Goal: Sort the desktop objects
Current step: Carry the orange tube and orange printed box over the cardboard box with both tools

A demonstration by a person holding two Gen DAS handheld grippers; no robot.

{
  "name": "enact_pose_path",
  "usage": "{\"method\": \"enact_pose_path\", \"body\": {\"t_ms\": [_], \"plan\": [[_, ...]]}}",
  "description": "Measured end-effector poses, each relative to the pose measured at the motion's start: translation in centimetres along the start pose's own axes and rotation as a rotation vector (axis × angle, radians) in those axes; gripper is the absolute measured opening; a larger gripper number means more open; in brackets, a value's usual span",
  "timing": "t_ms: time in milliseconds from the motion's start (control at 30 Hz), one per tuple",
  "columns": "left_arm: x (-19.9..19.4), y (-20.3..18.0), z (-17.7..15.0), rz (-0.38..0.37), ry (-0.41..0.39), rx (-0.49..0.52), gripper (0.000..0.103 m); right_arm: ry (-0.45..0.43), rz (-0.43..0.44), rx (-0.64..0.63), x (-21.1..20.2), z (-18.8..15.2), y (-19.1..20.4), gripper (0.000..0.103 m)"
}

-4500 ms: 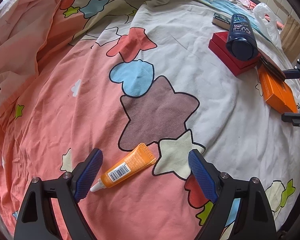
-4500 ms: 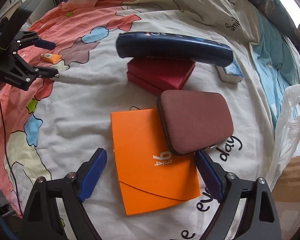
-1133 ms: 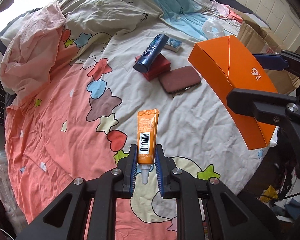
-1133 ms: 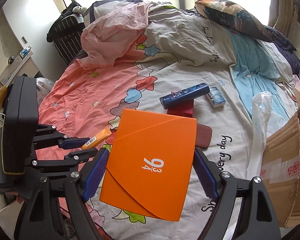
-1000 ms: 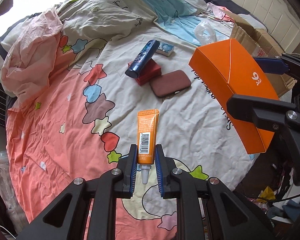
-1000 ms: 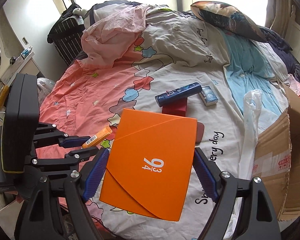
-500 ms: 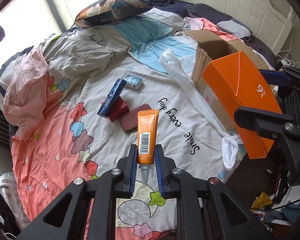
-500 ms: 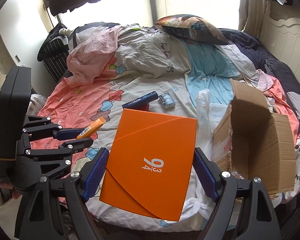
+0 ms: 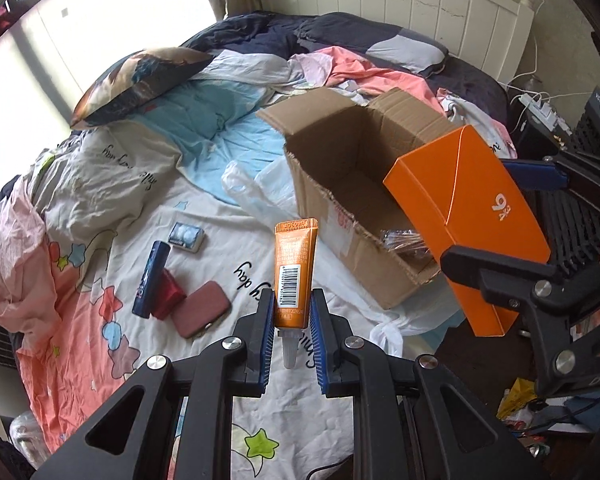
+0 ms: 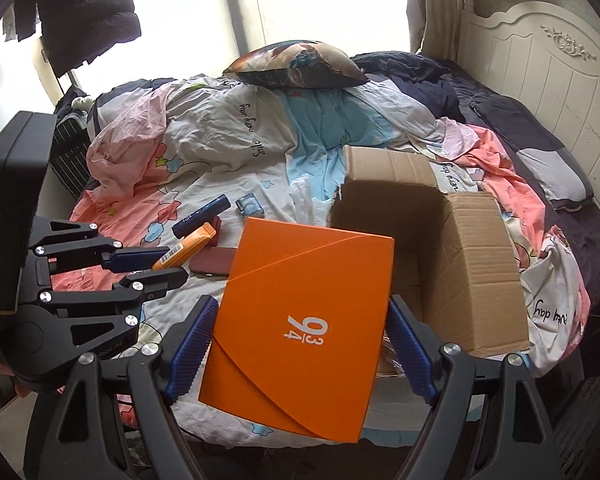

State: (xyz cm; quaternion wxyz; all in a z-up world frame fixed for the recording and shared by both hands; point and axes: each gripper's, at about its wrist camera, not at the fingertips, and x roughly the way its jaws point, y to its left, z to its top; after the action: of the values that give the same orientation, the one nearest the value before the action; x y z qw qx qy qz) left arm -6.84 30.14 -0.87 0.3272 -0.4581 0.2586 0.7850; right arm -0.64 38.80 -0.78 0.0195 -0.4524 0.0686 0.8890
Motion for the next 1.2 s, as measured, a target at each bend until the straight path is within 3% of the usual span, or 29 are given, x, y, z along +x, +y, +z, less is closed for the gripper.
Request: {"method": "enact_pose_path", "body": {"t_ms": [433, 1200], "plan": [[5.1, -5.3, 5.1, -0.032, 0.016, 0.106, 0.017, 0.017, -0.046, 0.062, 1.6, -1.0, -6.1, 0.081], [13.4, -7.4, 7.2, -0.055, 0.130, 0.098, 0.017, 0.089, -0.075, 0.098, 7.9, -2.3, -10.9, 0.081]]}}
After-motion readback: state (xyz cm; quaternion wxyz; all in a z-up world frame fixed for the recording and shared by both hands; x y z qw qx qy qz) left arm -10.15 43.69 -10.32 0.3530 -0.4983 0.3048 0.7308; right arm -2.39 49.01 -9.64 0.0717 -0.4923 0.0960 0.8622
